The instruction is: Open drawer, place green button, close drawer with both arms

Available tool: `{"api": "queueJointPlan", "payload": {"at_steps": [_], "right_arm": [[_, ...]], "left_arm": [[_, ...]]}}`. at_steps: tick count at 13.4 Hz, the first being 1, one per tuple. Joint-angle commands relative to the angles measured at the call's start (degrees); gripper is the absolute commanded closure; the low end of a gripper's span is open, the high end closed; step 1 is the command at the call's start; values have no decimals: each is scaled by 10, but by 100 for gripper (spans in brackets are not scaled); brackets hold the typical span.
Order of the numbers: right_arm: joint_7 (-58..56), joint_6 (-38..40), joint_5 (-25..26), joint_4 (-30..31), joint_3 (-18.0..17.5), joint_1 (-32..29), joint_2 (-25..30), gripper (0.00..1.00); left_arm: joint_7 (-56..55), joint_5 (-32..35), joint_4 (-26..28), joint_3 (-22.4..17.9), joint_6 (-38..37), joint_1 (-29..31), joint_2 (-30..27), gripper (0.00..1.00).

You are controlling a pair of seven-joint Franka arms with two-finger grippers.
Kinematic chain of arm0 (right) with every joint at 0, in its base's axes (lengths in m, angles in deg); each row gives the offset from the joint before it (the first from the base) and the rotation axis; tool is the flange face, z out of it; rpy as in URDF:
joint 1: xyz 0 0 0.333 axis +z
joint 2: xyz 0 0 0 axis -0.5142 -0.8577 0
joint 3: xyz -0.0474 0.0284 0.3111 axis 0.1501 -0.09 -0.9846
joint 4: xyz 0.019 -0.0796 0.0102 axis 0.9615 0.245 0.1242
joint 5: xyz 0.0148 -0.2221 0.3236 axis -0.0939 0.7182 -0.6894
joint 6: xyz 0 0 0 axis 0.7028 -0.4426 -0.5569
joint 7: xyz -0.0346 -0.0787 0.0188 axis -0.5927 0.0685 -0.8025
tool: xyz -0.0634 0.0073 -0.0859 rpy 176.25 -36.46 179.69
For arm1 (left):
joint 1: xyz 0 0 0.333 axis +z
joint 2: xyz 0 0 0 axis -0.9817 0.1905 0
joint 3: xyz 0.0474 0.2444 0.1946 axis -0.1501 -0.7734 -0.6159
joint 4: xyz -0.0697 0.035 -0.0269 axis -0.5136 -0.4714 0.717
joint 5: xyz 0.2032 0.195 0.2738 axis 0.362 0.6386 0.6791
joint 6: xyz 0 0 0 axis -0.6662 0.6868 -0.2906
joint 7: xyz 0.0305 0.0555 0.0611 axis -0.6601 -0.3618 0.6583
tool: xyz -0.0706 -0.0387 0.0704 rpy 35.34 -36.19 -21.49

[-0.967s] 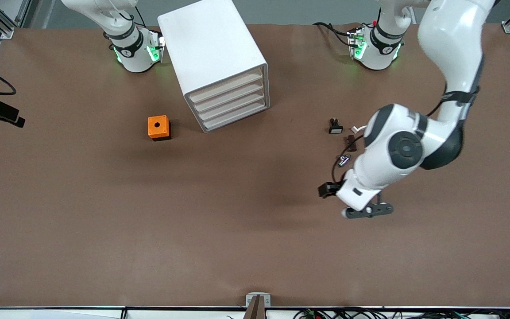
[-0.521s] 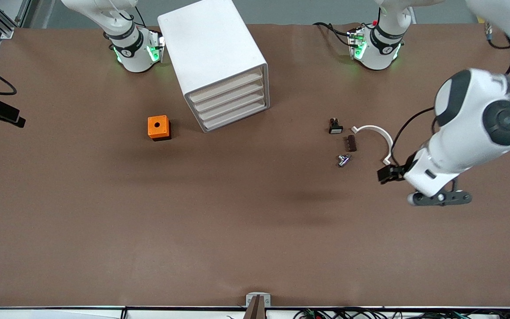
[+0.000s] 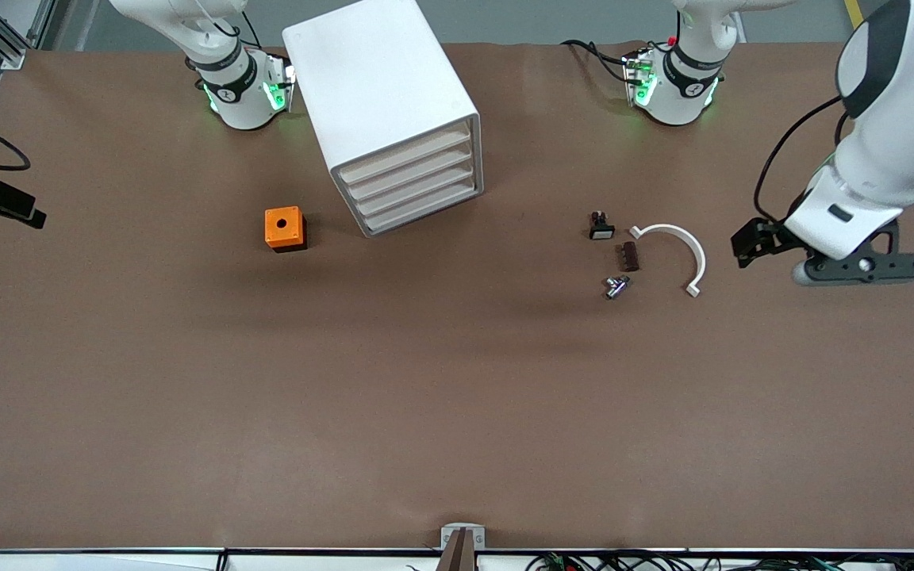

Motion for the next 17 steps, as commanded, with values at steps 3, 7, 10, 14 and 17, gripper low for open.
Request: {"api": "queueJointPlan", "payload": {"at_steps": [3,7,10,14,17], "right_arm": [[-5,2,11,-6,0,5,-1,0],[-6,2,12,-7,0,7,-1,0],[-5,2,12,-7,0,7,-1,0],[-5,2,10,-7,0,7,-1,0],[-5,2,9,-7,0,11,-1,0]], "left_arm": [[15,-45,-3,-98,-32,-36,-34,0],[12,-49,-68,-99,-83,-36,-23,0],[7,-49,-108,-96,-125,-37,-3,0],[10,-49,-110,-96,-126,-43,-5,0],[14,-50,-107,-96,-121,-43,-6,0]]}}
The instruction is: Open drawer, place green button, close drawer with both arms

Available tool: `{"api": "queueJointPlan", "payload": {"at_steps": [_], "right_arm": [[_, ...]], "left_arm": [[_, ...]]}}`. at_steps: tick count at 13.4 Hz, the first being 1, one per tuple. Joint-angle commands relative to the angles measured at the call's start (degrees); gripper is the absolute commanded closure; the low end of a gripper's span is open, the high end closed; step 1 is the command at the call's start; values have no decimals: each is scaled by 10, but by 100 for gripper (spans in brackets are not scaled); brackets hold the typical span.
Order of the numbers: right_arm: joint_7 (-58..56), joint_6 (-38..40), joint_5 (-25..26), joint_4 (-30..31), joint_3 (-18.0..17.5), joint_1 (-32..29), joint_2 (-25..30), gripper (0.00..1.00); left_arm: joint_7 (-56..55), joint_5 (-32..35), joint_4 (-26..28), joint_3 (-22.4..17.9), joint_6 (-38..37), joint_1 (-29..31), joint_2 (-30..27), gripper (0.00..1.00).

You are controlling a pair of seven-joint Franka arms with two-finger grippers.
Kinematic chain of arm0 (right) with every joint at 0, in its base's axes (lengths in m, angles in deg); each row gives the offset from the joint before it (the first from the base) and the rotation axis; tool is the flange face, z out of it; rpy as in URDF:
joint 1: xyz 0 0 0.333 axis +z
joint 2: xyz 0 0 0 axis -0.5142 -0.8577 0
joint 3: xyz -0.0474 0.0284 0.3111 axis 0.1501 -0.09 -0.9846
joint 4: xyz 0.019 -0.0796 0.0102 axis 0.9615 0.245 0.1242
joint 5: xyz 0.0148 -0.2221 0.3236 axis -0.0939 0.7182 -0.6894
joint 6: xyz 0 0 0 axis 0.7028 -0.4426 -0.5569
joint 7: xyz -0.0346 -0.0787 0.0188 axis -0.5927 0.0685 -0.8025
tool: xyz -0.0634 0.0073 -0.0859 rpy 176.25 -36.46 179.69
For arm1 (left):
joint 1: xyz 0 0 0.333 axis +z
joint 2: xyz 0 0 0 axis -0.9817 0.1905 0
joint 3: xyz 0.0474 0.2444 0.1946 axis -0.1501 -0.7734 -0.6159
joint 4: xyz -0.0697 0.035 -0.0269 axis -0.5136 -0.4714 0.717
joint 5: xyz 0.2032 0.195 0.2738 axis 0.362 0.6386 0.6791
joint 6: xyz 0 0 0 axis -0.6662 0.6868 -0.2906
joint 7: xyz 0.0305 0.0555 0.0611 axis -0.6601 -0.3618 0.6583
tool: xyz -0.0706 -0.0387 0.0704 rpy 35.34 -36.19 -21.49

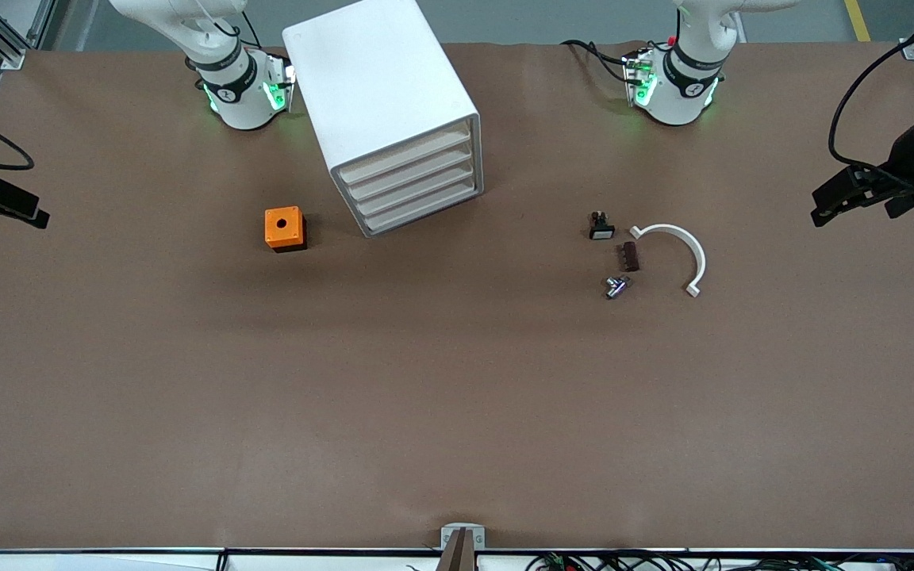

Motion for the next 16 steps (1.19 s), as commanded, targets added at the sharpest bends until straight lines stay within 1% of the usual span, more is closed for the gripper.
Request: {"api": "queueJointPlan", "payload": {"at_steps": [1,3,4,10,12,16], "right_arm": [[-5,3,9,-7,1,7,-1,0],[-5,2,10,-7,1,8,-1,0],[-5,2,11,-7,2,8,-1,0],[-5,3,10,-7,1,9,-1,0],[-5,2,10,-7,1,10,-1,0],[-5,3,11,-7,2,10,-1,0]], "left_arm": [[2,-18,-17,-2,-5,-1,6,0],[6,-53,-17,-8,-3,2,5,0],[10,-53,-16,-8,-3,3,4,0],[26,-45,-17,-8,-1,1,6,0],[35,-12,-17,-6,-1,-1,7,0],[43,-7,-17,-6,-1,-1,7,0]]}}
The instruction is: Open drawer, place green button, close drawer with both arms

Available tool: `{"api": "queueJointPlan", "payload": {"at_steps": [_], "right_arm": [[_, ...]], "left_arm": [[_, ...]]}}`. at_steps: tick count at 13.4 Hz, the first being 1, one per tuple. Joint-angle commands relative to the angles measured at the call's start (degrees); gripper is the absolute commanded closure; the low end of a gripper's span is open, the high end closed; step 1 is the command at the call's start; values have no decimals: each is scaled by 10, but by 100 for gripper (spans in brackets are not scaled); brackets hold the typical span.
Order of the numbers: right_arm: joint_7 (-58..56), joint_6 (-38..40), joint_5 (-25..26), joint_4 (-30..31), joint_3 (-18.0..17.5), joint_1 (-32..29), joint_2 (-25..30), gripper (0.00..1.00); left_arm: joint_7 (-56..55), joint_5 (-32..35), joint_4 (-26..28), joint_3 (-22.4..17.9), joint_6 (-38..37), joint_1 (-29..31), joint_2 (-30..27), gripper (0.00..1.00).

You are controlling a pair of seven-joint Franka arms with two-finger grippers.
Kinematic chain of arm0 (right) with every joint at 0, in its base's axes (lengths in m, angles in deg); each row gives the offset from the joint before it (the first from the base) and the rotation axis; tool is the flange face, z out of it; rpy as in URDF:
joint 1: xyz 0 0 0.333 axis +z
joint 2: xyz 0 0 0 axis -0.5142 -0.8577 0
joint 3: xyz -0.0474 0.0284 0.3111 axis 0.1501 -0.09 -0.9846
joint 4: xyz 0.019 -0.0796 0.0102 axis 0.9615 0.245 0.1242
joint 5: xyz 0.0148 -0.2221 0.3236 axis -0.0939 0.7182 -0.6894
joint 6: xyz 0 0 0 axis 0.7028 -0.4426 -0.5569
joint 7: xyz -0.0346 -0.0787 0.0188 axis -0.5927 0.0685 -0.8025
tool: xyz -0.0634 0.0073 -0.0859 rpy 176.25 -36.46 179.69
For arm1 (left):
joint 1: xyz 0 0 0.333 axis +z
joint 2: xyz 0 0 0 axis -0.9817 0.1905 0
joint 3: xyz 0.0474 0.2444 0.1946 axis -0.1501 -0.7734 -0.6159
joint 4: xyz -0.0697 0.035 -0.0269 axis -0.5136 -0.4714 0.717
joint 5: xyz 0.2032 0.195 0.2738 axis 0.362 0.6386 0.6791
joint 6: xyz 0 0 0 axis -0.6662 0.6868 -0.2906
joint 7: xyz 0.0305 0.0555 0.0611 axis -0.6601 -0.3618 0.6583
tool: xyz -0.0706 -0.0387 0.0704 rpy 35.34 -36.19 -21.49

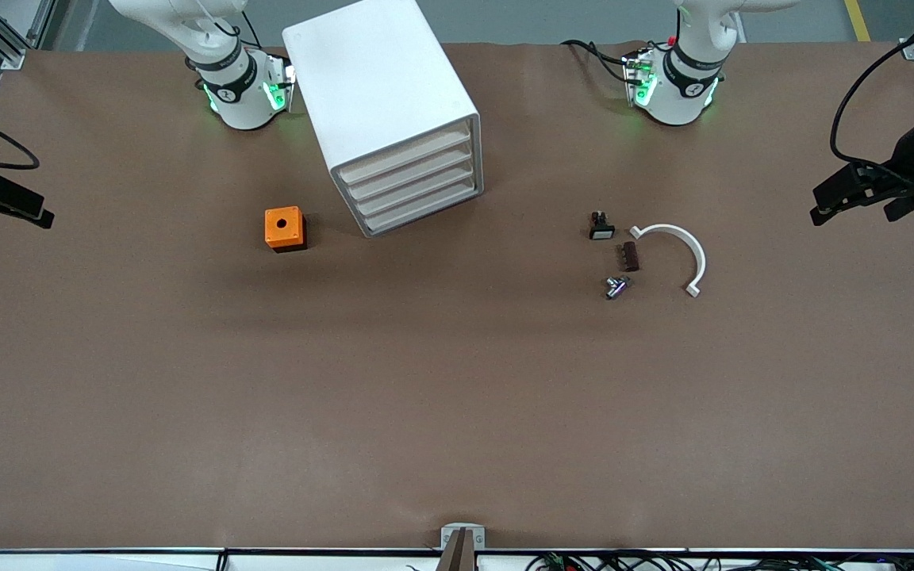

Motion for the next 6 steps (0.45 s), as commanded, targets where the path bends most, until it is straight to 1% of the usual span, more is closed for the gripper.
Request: {"api": "queueJointPlan", "payload": {"at_steps": [1,6], "right_arm": [[-5,2,12,-7,2,5,-1,0],[-5,2,11,-7,3,5,-1,0]], "left_arm": [[9,12,-12,-1,-2,-3,5,0],[10,11,-14,0,0,-3,15,0]]}}
